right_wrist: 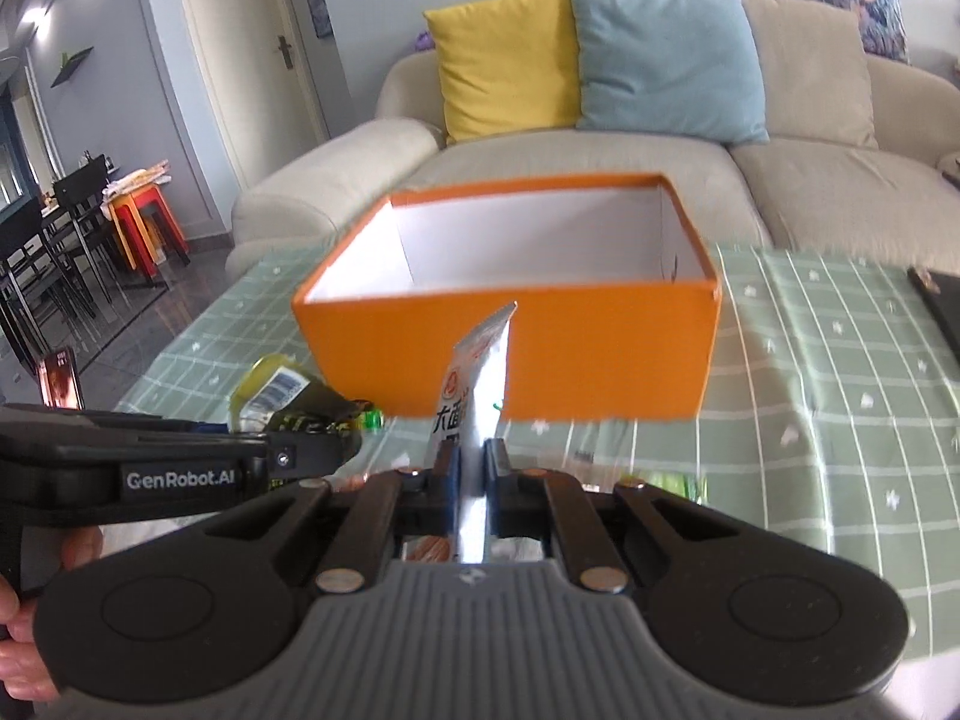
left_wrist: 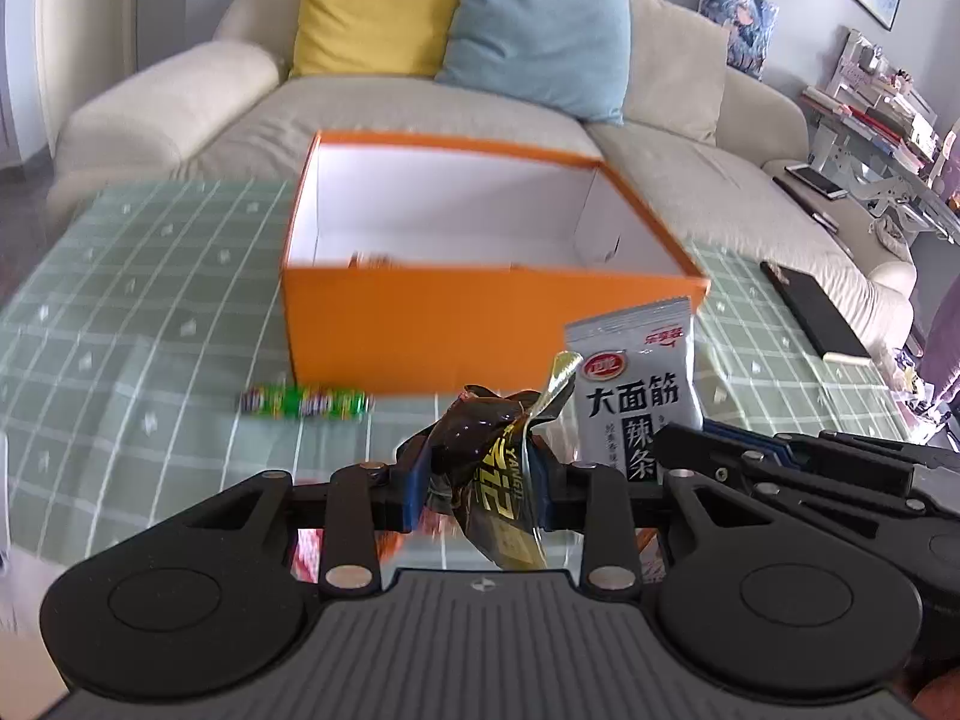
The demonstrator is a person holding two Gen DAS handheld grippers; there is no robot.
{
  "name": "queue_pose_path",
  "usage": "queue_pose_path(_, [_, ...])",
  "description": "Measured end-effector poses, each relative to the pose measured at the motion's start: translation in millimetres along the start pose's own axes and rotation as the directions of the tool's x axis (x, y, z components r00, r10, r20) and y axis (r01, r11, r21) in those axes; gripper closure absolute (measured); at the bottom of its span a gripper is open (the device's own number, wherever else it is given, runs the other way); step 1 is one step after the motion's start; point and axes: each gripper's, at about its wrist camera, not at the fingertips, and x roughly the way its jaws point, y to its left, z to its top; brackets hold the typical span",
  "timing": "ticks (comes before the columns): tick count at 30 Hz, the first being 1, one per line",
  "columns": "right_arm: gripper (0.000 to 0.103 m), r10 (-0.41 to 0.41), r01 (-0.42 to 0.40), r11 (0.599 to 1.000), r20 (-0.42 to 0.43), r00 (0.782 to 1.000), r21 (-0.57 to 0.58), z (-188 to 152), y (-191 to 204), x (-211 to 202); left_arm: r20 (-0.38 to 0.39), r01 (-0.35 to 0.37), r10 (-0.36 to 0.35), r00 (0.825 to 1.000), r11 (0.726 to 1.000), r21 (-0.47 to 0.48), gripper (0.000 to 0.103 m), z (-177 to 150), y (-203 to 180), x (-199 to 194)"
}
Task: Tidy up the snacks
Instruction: 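Carry both held bags up over the orange box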
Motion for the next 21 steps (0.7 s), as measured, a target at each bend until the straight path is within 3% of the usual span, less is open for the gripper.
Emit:
queue_pose_path(11, [0.098,0.009,0.0,0.997,0.103,0.995,-0.08,67,-1,1,0.116,-0.031,0.026,0.993,0.998,0.047,0.067,62,-18,2])
queue_pose_path(21, [0.099,-0.031,0.052,0.99,0.159,0.987,-0.13,130,-12,40,0.143,-0.064,0.055,0.988,0.996,0.062,0.068,109,-21,35])
